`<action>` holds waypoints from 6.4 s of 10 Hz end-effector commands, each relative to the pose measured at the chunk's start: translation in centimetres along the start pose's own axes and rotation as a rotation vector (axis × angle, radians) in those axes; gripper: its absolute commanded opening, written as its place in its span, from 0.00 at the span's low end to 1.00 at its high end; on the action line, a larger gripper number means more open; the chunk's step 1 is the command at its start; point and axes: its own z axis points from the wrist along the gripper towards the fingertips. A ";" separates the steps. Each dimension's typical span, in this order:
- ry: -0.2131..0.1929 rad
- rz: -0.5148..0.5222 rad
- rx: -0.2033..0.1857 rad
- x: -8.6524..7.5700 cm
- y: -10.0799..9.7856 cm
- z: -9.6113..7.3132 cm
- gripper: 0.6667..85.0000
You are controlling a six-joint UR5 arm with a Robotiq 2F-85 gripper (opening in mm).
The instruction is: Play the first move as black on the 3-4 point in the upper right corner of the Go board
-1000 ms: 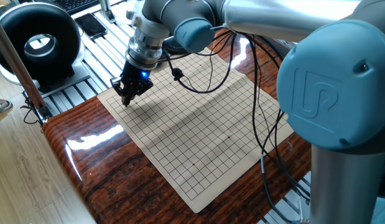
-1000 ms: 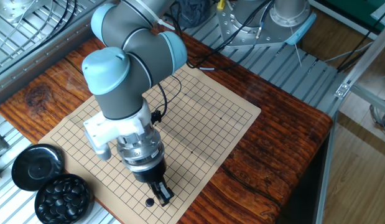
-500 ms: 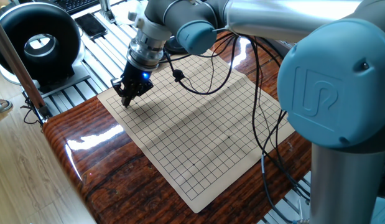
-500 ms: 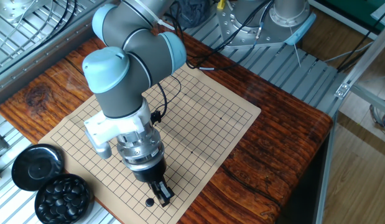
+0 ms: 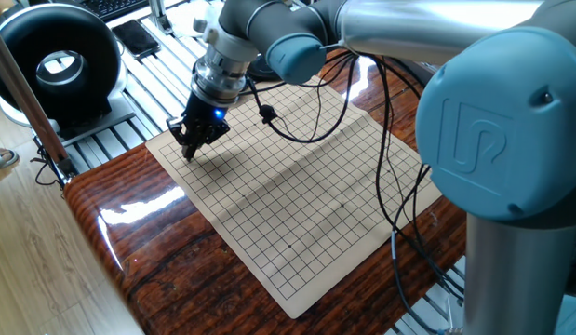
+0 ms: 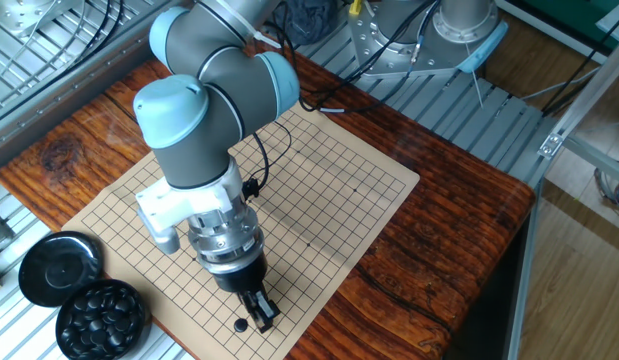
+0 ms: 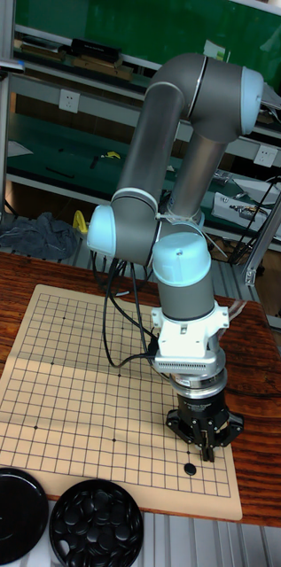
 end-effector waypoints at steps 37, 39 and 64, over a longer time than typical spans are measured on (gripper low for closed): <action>-0.015 -0.155 0.018 -0.6 -1.9 0.1 0.32; -0.015 -0.159 0.015 -0.6 -1.8 0.1 0.32; 0.047 -0.275 0.366 -3.2 -8.4 -10.2 0.01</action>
